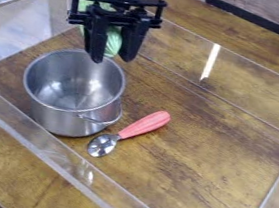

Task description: Put the green object in the silver pot

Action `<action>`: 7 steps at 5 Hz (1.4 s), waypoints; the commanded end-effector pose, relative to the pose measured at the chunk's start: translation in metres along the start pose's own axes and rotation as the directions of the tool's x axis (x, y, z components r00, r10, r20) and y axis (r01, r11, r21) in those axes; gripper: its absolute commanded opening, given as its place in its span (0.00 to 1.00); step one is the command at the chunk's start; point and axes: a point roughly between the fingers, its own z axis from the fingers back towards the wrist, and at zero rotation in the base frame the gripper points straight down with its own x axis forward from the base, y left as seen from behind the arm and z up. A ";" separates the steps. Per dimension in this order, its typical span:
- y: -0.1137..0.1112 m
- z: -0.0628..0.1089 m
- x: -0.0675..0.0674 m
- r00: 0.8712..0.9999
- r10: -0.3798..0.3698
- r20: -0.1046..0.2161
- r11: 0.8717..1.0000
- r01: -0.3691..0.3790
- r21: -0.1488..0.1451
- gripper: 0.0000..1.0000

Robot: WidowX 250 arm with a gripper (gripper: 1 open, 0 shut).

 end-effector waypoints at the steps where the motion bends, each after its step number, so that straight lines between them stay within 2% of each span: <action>1: 0.012 0.022 0.006 0.999 0.017 0.048 0.997 -0.013 -0.078 0.00; 2: 0.018 0.024 0.007 0.998 0.017 0.055 0.997 -0.012 -0.081 1.00; 3: 0.018 0.017 0.008 0.998 0.019 0.057 0.996 -0.014 -0.089 1.00; 7: 0.026 0.018 0.014 0.994 -0.061 0.086 0.989 0.072 -0.131 1.00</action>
